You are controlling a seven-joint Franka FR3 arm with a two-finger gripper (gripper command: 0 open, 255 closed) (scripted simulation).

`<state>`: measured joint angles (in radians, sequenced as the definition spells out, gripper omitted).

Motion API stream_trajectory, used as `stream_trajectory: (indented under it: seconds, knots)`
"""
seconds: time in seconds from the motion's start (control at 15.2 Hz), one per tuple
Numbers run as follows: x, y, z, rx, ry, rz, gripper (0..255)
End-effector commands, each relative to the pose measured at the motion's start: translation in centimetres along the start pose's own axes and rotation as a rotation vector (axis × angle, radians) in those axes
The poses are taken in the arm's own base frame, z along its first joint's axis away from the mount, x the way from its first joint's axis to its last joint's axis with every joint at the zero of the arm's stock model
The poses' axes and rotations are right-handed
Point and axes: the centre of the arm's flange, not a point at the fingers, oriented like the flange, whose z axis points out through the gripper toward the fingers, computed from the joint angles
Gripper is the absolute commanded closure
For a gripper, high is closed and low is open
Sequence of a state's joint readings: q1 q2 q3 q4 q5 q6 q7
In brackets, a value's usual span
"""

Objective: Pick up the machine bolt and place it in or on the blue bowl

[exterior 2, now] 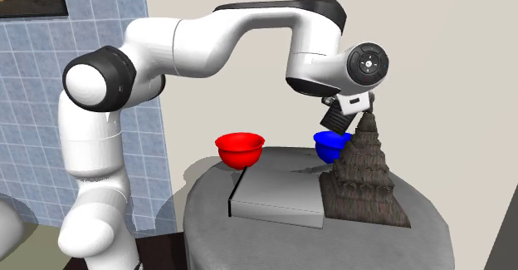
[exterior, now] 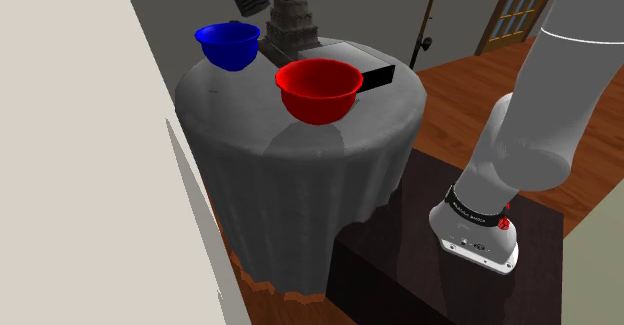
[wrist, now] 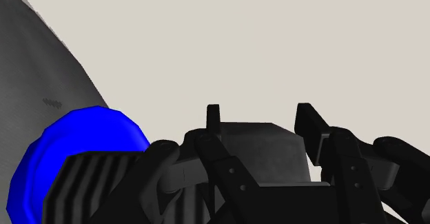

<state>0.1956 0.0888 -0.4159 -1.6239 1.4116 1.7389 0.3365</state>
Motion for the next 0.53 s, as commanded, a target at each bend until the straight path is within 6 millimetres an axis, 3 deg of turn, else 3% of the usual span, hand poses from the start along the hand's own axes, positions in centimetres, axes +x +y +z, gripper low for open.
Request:
stream_trajectory:
  seconds: [0.0,0.46]
  knots:
    - [0.4,0.9,0.2,0.001,0.0,-0.002,255]
    - [1.9,4.2,1.0,0.001,0.0,-0.002,255]
